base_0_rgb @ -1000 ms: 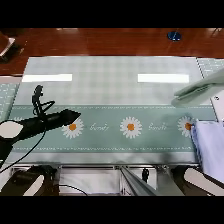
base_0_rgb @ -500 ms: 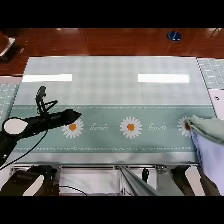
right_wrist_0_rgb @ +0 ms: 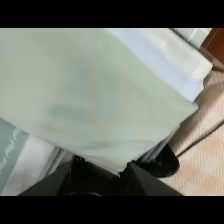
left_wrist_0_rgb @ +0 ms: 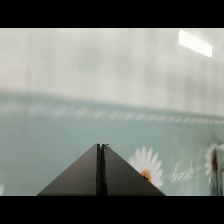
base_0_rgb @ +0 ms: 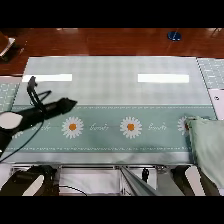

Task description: Fold the shirts.

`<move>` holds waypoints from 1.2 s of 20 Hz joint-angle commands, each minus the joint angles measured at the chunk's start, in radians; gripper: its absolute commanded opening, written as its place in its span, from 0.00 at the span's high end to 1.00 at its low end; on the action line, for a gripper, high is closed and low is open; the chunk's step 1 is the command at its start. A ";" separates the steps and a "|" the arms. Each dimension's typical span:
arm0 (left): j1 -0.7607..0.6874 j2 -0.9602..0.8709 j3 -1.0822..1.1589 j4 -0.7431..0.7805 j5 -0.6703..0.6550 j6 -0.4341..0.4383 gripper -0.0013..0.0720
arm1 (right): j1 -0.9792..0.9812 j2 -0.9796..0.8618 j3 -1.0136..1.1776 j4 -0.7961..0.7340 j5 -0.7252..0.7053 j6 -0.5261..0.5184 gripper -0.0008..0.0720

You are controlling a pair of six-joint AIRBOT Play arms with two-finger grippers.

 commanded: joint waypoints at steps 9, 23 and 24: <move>-0.204 -0.316 0.679 0.385 -0.186 -0.031 0.95 | 0.867 -0.268 0.220 0.295 -0.655 -0.083 0.96; -0.296 -0.505 0.592 0.842 -0.296 -0.377 0.95 | 1.029 -0.491 0.102 0.177 -0.610 -0.019 0.96; -0.296 -0.506 0.592 0.842 -0.296 -0.377 0.95 | 1.029 -0.491 0.102 0.177 -0.610 -0.019 0.96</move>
